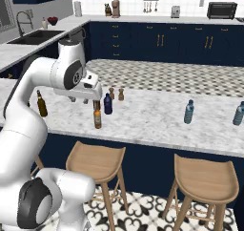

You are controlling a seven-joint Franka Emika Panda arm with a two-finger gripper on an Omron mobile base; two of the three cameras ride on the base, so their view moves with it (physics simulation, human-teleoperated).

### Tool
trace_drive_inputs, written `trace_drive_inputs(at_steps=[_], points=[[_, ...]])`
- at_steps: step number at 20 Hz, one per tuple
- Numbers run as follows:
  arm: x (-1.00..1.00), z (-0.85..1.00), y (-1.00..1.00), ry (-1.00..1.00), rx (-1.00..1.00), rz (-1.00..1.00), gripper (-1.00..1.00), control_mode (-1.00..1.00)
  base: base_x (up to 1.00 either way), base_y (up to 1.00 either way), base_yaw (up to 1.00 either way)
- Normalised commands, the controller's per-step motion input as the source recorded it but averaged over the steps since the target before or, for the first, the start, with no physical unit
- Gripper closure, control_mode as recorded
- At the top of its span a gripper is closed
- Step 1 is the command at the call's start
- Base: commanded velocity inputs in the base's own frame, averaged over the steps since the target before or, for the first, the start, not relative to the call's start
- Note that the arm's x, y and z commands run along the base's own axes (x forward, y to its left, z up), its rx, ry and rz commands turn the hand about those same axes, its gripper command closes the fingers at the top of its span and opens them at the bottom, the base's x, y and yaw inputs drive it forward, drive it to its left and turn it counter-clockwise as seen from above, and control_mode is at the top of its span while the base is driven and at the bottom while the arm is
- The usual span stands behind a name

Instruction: Move the plastic bottles in the middle to the plastics group, and the glass bottles in the middle to the glass group.

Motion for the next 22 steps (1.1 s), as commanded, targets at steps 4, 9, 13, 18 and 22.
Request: trace_drive_inputs(at_steps=[4,9,13,18,22], points=[[-0.14,-0.01,0.0,-0.03,0.0,0.0,-1.0,-1.0,0.0,0.0,0.0],[-0.21,-0.25,-0.23,-0.02,0.05,0.39,-1.0,-1.0,0.0,0.0,0.0],[-0.2,-0.31,-0.33,-0.05,0.12,0.93,-1.0,-1.0,0.0,0.0,0.0],[0.05,-0.31,-0.25,-0.15,0.23,0.9,-1.0,-1.0,0.0,0.0,0.0],[0.2,-0.34,-0.22,-0.21,0.27,0.73,-1.0,-1.0,0.0,0.0,0.0]])
